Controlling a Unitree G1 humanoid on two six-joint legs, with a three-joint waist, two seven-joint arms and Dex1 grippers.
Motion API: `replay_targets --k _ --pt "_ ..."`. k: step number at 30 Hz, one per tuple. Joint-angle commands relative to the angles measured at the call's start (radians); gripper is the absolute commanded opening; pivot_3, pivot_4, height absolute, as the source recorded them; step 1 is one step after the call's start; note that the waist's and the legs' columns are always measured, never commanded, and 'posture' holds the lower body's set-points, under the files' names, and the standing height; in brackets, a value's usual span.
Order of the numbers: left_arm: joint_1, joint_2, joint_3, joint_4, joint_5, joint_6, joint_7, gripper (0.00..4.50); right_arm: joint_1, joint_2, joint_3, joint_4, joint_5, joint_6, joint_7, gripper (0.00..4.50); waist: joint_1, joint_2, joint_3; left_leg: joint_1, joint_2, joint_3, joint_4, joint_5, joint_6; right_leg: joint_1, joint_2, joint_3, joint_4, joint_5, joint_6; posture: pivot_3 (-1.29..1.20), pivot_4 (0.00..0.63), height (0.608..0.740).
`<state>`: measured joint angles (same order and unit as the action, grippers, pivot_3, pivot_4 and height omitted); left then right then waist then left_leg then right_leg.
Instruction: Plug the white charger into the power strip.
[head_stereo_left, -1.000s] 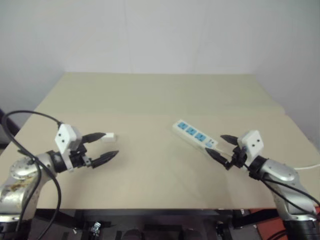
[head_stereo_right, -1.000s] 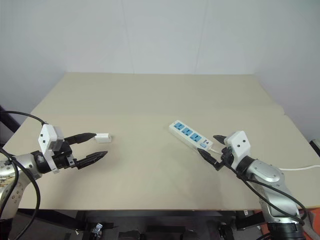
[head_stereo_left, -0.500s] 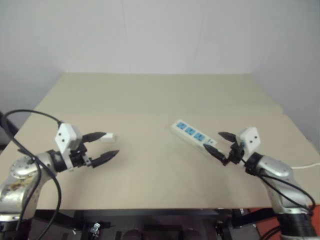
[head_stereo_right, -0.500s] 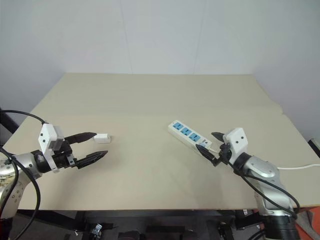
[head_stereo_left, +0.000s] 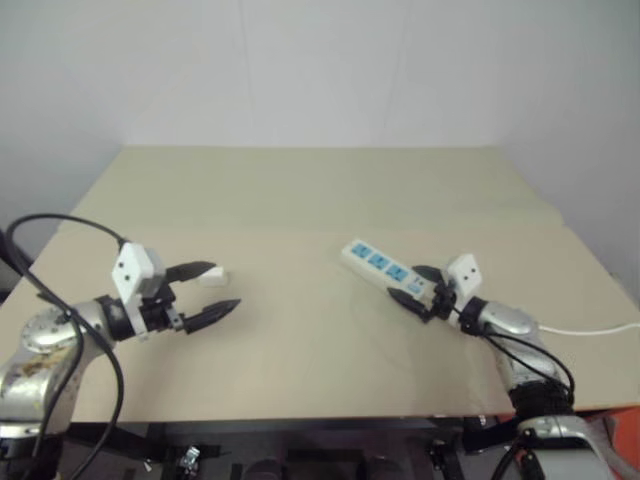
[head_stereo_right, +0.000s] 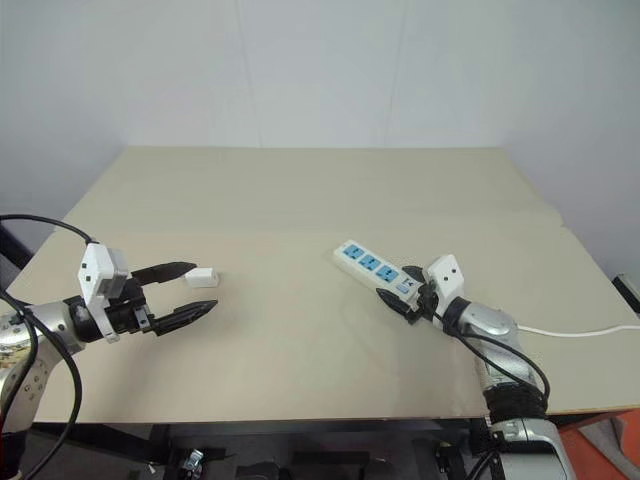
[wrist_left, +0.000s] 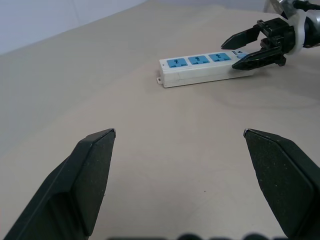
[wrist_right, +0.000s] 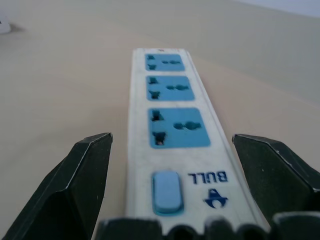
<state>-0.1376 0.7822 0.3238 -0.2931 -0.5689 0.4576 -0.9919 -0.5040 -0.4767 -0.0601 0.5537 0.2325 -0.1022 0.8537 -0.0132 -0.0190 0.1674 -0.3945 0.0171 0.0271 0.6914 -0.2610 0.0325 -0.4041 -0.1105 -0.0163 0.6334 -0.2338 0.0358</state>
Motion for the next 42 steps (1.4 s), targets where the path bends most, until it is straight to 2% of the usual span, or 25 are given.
replay_targets --k 1,8,15,20,26,36,42 --pt "0.002 0.018 0.021 -0.033 -0.021 -0.006 -0.001 4.49 -0.025 0.005 -0.017 0.066 -0.006 -0.066 0.013 4.50 0.000 0.000 0.000 0.000 0.000 0.000 0.000 0.000 0.000 0.000 0.000 0.000 0.000 0.000 0.000 0.00 0.150 0.740" --pt "-0.003 0.025 0.018 -0.029 -0.027 -0.005 -0.004 4.49 -0.050 0.017 -0.027 0.136 -0.001 -0.105 0.027 4.50 -0.003 0.000 0.000 0.001 0.000 0.002 -0.001 0.000 0.000 -0.001 0.000 0.002 0.000 0.000 0.000 0.00 0.150 0.740" --pt "-0.021 0.032 0.008 -0.014 -0.029 -0.010 -0.013 4.49 -0.062 0.028 -0.026 0.174 0.024 -0.108 0.119 4.50 -0.003 0.000 0.000 0.002 0.000 0.002 -0.002 0.000 0.000 0.000 0.000 0.002 0.000 0.000 0.000 0.00 0.150 0.740" --pt "-0.031 0.036 0.007 -0.009 -0.027 -0.011 -0.018 4.50 -0.074 0.040 -0.028 0.213 0.020 -0.127 0.136 3.43 -0.005 0.000 0.000 0.004 0.000 0.003 -0.005 0.000 0.000 0.000 0.000 0.004 0.000 0.000 0.000 0.00 0.150 0.740" --pt "-0.030 0.038 0.013 -0.010 -0.028 -0.010 -0.020 4.50 -0.075 0.049 -0.034 0.218 0.022 -0.143 0.150 3.42 -0.006 0.000 0.000 0.005 0.000 0.004 -0.006 0.000 -0.001 0.000 0.000 0.004 0.000 0.000 0.000 0.00 0.150 0.740" --pt "-0.068 0.038 -0.017 0.024 -0.019 -0.026 -0.046 4.50 0.002 0.073 0.023 -0.096 0.063 -0.030 0.222 3.42 -0.005 0.000 0.000 0.005 0.000 0.004 -0.007 0.001 -0.001 -0.001 0.000 0.005 0.000 0.001 0.000 0.00 0.150 0.740" --pt "-0.129 0.066 -0.062 0.094 0.003 -0.059 -0.120 4.50 0.028 0.051 0.117 -0.218 0.075 0.055 0.376 3.42 -0.005 0.000 0.000 0.005 0.000 0.004 -0.007 0.001 -0.001 -0.001 0.000 0.004 0.000 0.001 0.000 0.00 0.150 0.740"
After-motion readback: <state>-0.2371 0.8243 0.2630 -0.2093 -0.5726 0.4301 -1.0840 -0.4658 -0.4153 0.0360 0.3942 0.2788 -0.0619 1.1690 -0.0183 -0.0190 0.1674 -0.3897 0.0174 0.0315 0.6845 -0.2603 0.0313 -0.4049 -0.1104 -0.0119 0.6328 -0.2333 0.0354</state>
